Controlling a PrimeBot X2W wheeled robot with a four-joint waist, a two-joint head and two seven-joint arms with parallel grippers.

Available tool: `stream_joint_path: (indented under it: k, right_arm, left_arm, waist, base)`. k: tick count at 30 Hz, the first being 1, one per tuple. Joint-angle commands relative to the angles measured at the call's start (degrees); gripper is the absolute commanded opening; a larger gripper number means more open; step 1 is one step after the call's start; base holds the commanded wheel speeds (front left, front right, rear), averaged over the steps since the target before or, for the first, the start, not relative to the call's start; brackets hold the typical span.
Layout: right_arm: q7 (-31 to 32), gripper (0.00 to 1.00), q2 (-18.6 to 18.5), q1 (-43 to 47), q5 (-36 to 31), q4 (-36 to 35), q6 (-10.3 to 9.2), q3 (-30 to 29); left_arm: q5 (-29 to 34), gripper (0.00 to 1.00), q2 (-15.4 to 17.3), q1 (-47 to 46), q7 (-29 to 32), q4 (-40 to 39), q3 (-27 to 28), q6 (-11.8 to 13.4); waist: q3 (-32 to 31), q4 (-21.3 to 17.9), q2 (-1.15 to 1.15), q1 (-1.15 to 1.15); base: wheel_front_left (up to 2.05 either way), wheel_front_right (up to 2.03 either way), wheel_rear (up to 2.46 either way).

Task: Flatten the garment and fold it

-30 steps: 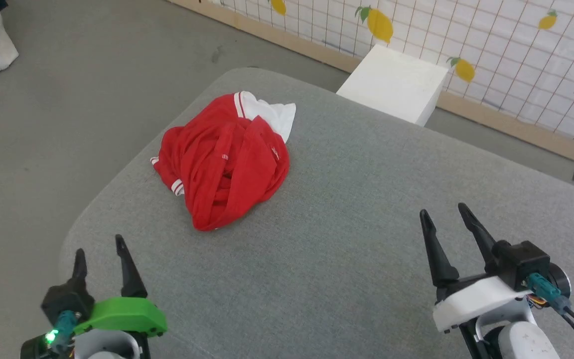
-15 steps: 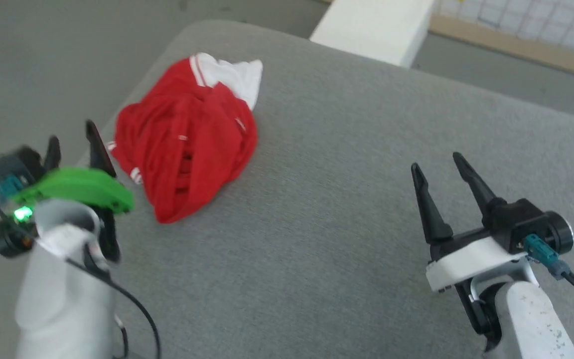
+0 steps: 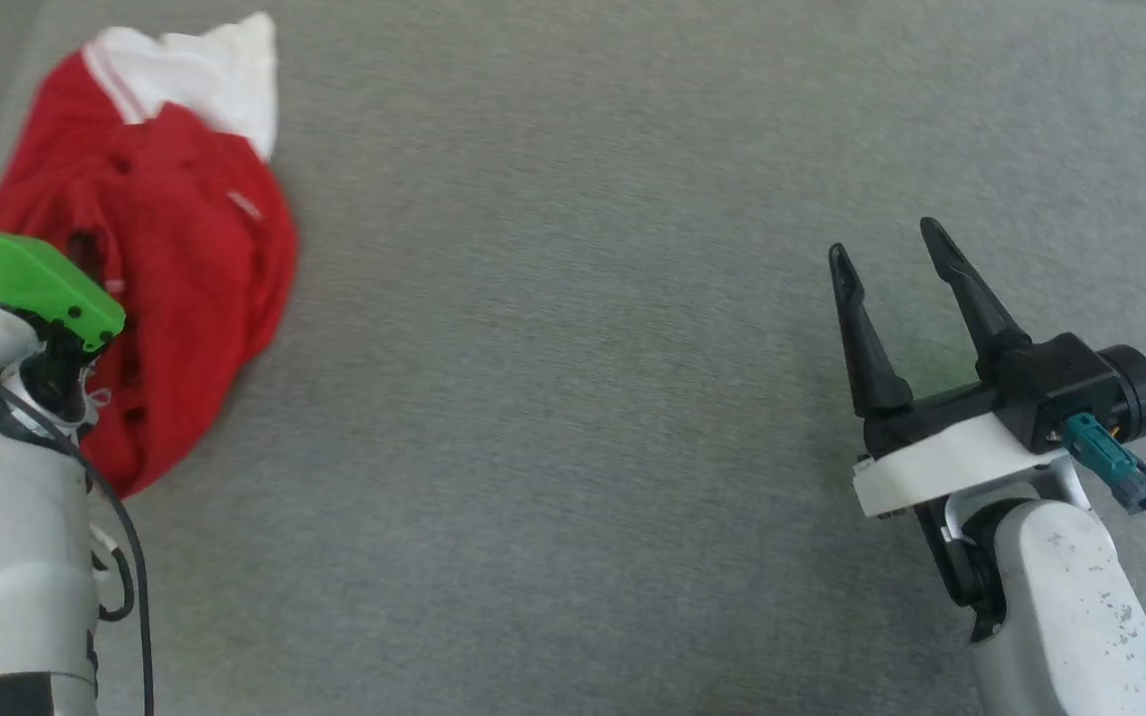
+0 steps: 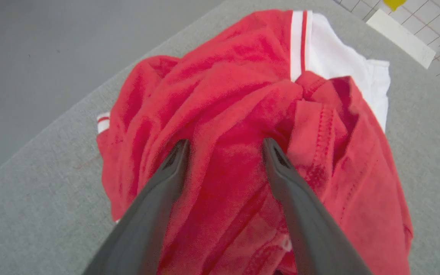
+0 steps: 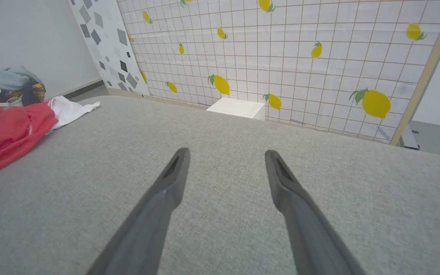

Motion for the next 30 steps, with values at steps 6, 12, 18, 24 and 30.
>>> stream_joint_path:
  k: [6, 12, 18, 24, 30]
  right_arm:
    - [-1.5, 1.00, -0.1, -1.1, 0.3, 1.3, -0.10, 0.1]
    - [-2.9, 1.00, 0.0, -0.5, 2.0, 3.4, -0.10, 0.1]
    - [-4.0, 1.00, 0.0, 2.2, 3.6, 6.4, -0.10, -0.9]
    - [-4.7, 1.00, 0.0, 5.4, 5.6, 7.9, -0.10, -1.8]
    - [-4.6, 1.00, 0.0, 8.2, 6.6, 7.8, -0.10, -2.6]
  left_arm:
    - [-0.1, 1.00, 2.0, 5.1, 10.5, 0.3, -0.5, 3.6]
    - [1.0, 0.00, 5.0, 10.6, 12.7, -5.9, -0.2, 5.0]
    - [7.8, 0.00, 8.4, 12.3, -2.8, -15.9, 0.2, 7.8]
    - [12.0, 0.00, 9.9, 10.0, -12.3, -23.7, -2.5, 6.5]
    - [13.2, 0.00, 6.8, 4.6, -16.5, -27.6, -8.8, 3.2]
  waist:
    - [5.8, -8.0, 0.00, -0.01]
    - [0.7, -8.3, 0.00, -0.01]
    - [-8.8, -7.7, 0.00, -0.01]
    - [-17.3, -8.6, 0.00, -0.01]
    - [-21.7, -11.1, 0.00, -0.01]
  base:
    - [0.00, 0.00, 0.00]
    - [0.00, 0.00, 0.00]
    - [0.00, 0.00, 0.00]
    - [0.00, 0.00, 0.00]
    - [0.00, 0.00, 0.00]
